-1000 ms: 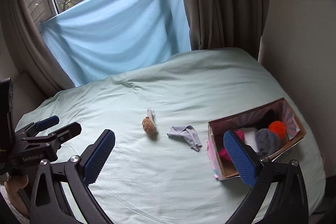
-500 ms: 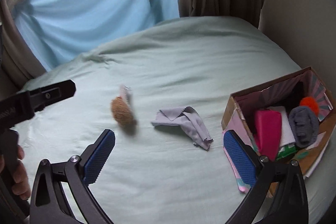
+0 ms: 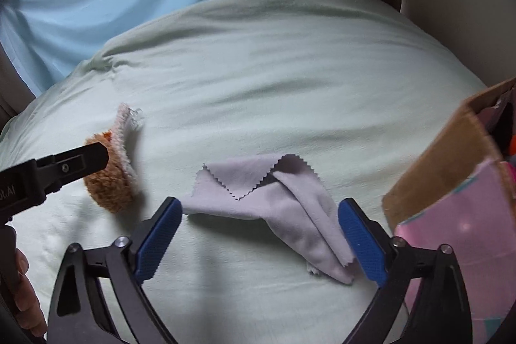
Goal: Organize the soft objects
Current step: 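Grasp the brown plush toy with the left tool while the right tool grasps the grey cloth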
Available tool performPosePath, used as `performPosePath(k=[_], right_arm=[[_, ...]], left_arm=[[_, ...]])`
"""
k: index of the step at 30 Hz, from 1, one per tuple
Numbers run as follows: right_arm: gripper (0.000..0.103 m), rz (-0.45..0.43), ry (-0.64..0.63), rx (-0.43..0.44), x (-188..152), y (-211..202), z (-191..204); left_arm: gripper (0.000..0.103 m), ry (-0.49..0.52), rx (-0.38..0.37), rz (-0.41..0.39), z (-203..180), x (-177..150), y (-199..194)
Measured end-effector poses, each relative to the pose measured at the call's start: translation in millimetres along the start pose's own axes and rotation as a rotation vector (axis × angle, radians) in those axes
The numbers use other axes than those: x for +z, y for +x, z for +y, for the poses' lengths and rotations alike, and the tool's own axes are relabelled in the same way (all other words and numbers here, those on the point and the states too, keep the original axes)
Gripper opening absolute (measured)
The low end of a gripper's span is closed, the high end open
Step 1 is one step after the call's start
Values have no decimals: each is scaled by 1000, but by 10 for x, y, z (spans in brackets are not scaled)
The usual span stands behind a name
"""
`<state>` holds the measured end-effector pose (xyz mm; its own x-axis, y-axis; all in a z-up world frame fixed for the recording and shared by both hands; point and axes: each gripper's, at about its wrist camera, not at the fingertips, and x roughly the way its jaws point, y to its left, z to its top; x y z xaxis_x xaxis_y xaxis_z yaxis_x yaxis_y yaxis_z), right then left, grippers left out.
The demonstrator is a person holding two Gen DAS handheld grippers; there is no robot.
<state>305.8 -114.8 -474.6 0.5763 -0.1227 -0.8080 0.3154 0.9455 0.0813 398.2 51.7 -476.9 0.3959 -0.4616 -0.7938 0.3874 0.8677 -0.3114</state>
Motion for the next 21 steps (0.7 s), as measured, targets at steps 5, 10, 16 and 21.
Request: performPosePath(k=[5,10,16,21], right_arm=[[74,-12,3,-5,-23,79,-62],[63,-10,-16,-24,-11,82,-69],[36,-13,-50,0,2,94,0],[13,-6,-75,48,68,46,85]], left_arm=[[52,-30,-63,-25,18,-30,46],[45,-15,-55,-17,-46,-53,56],[33,-18,-41,-21,-46,-97,33],[31,-8,-21,-45,-86,-72,-89]])
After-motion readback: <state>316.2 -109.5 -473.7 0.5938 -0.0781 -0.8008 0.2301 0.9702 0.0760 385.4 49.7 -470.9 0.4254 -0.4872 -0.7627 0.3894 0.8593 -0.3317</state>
